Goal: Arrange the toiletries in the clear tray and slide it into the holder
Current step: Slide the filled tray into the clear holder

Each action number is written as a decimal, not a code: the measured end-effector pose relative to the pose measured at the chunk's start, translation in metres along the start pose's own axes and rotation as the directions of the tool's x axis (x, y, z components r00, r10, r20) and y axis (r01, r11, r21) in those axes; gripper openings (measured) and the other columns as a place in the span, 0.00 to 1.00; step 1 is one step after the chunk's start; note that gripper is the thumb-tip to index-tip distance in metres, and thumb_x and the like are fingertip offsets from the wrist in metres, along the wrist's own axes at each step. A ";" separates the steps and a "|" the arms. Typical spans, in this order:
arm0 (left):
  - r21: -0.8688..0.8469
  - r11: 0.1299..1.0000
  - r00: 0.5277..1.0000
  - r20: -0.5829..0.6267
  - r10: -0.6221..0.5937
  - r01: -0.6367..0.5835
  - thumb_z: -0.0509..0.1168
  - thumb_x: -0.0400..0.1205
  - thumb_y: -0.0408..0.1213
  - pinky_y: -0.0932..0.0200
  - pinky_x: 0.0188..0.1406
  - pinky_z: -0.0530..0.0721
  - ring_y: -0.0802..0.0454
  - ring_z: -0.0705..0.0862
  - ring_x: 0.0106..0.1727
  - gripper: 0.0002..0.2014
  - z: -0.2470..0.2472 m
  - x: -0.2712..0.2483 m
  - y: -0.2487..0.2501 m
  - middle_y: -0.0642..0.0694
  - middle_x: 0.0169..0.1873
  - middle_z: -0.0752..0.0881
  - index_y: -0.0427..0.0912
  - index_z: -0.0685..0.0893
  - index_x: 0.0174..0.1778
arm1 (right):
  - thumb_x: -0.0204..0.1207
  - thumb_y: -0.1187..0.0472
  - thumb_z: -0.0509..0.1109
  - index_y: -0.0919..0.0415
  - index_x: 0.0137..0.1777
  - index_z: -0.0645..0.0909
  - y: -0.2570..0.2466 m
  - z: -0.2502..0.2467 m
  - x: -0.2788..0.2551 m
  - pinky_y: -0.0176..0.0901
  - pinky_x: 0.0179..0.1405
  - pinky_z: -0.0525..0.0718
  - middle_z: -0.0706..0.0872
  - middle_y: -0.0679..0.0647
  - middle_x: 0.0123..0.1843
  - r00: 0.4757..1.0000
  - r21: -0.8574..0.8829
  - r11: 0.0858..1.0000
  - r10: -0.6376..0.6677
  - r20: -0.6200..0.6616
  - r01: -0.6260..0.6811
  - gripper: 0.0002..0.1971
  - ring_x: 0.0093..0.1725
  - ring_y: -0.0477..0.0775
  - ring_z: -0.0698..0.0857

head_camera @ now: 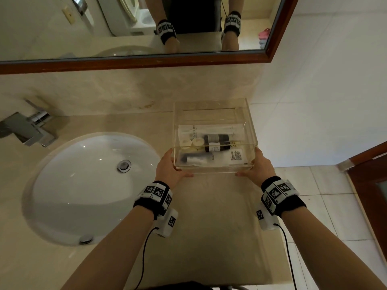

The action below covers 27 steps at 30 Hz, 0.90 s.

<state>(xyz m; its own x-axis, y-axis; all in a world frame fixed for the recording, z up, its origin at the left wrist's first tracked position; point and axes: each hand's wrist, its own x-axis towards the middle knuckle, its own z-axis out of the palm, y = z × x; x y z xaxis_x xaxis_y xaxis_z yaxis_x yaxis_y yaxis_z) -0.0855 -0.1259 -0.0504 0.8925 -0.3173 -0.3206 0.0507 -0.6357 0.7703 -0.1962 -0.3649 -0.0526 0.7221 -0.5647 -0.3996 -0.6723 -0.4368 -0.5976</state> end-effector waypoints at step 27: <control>-0.030 0.994 0.980 -0.170 -0.108 0.104 0.83 0.63 0.40 0.55 0.49 0.81 0.52 0.75 0.38 0.31 0.010 0.032 0.010 0.46 0.51 0.71 0.40 0.69 0.52 | 0.60 0.55 0.84 0.63 0.71 0.62 -0.020 0.000 0.028 0.56 0.59 0.84 0.83 0.65 0.62 0.979 0.075 0.991 0.121 -0.165 -0.110 0.44 0.61 0.67 0.83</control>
<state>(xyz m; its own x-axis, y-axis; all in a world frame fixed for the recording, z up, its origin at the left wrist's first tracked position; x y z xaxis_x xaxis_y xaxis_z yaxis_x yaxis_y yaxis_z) -0.0610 -0.1497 -0.0585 0.9449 -0.1230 -0.3035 0.1568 -0.6437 0.7490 -0.1624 -0.3716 -0.0520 0.5987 -0.7212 -0.3485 -0.7335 -0.3188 -0.6003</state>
